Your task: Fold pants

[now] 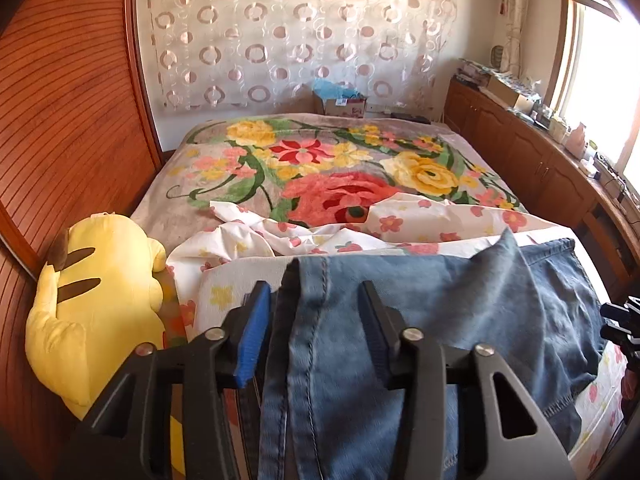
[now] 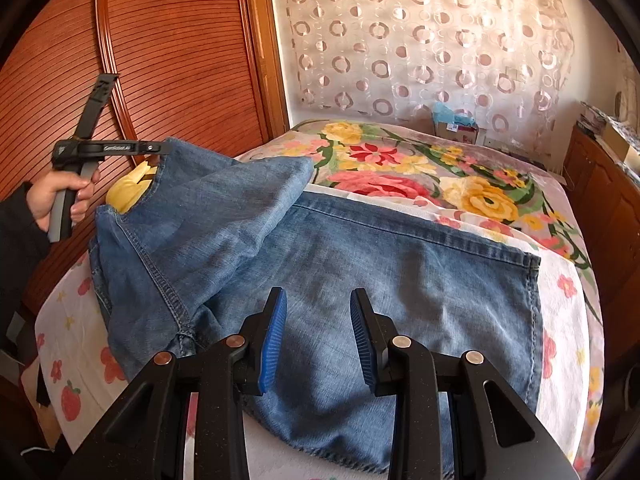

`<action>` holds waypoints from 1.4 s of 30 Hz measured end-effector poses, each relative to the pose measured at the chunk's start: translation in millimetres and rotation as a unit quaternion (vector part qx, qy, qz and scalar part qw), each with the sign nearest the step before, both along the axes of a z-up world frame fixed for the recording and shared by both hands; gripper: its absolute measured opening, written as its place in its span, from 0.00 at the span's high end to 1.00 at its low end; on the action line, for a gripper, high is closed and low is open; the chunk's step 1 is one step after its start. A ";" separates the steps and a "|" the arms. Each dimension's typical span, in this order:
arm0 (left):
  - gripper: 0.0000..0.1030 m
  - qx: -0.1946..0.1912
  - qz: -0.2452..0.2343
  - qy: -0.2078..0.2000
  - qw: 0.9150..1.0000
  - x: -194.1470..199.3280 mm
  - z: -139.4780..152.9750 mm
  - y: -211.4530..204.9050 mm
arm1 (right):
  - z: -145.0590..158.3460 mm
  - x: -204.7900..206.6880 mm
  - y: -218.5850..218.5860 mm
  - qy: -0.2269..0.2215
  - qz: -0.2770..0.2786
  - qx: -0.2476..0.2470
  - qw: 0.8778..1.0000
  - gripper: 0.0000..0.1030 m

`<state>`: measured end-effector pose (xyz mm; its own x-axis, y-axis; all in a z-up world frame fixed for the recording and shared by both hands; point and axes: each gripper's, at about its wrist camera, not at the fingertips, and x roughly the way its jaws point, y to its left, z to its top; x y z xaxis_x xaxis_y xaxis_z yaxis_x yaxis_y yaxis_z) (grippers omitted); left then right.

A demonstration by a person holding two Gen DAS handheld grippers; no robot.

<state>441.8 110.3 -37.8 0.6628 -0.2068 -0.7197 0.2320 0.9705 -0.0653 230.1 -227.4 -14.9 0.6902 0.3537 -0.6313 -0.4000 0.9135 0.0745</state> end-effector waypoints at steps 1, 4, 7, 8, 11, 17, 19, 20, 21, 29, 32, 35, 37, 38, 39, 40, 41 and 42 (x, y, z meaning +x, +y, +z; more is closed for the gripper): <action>0.65 -0.001 -0.002 0.001 1.000 1.2 -2.5 -0.5 | -0.8 1.1 1.7 0.001 0.001 -0.001 1.000 0.67; 0.89 0.005 -0.005 0.001 1.000 2.6 -5.6 -3.6 | -2.8 4.1 1.4 0.003 0.003 -0.001 1.000 0.67; 0.94 0.009 -0.002 -0.016 1.000 0.2 1.2 -3.7 | -4.9 7.1 1.0 0.005 0.002 0.001 1.000 0.67; 0.94 0.010 0.004 -0.029 1.000 -2.8 8.1 -1.1 | -5.4 5.9 2.3 0.006 0.001 0.001 1.000 0.67; 0.94 -0.005 0.025 -0.050 0.998 -4.8 28.7 13.8 | -7.3 4.9 3.3 0.006 -0.001 0.002 1.000 0.67; 0.90 0.014 0.027 -0.029 0.999 -3.8 31.7 19.7 | -5.0 1.8 0.1 0.002 -0.005 0.008 1.000 0.67; 0.82 0.019 0.027 -0.026 0.999 -7.8 28.7 18.1 | -3.8 -0.5 -1.2 -0.001 -0.009 0.008 1.000 0.67; 0.74 0.022 0.026 -0.026 0.999 -11.3 27.3 17.0 | -3.0 -1.6 -2.1 -0.002 -0.011 0.009 1.000 0.67; 0.68 0.020 0.022 -0.024 0.999 -14.7 25.5 14.5 | -2.1 -3.8 -3.1 -0.004 -0.013 0.009 1.000 0.67; 0.49 0.005 -0.004 -0.029 1.000 -63.7 20.6 -1.9 | 2.9 -26.3 -12.8 -0.019 -0.030 0.002 0.999 0.67; 0.49 -0.009 -0.016 -0.031 0.999 -82.9 22.7 -11.9 | 4.6 -35.6 -16.3 -0.023 -0.040 0.005 0.999 0.67; 0.49 -0.024 -0.027 -0.036 0.999 -102.4 26.7 -24.6 | 6.1 -45.3 -18.9 -0.026 -0.049 0.005 0.998 0.67; 0.49 -0.030 -0.030 -0.041 0.998 -112.8 29.7 -32.7 | 7.1 -51.3 -21.2 -0.030 -0.053 0.006 0.998 0.67; 0.49 -0.032 -0.031 -0.044 0.998 -119.5 31.4 -38.3 | 7.4 -53.3 -22.6 -0.031 -0.056 0.006 0.998 0.67; 0.49 -0.031 -0.032 -0.044 0.998 -123.9 32.9 -44.7 | 7.6 -56.3 -24.3 -0.032 -0.059 0.007 0.998 0.67; 0.49 -0.030 -0.033 -0.046 0.998 -129.4 33.7 -50.0 | 8.1 -58.5 -25.8 -0.032 -0.063 0.007 0.997 0.67; 0.49 -0.030 -0.034 -0.047 0.998 -135.1 33.7 -53.9 | 8.0 -61.1 -27.2 -0.032 -0.067 0.006 0.997 0.67; 0.49 -0.031 -0.036 -0.047 0.998 -140.4 34.0 -59.4 | 7.7 -64.3 -28.2 -0.034 -0.069 0.005 0.997 0.67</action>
<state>301.3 50.9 -3.9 0.7087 -0.2986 -0.6392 0.3083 0.9460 -0.1001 165.7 -255.6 -7.1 0.7734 0.2580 -0.5790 -0.2742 0.9597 0.0614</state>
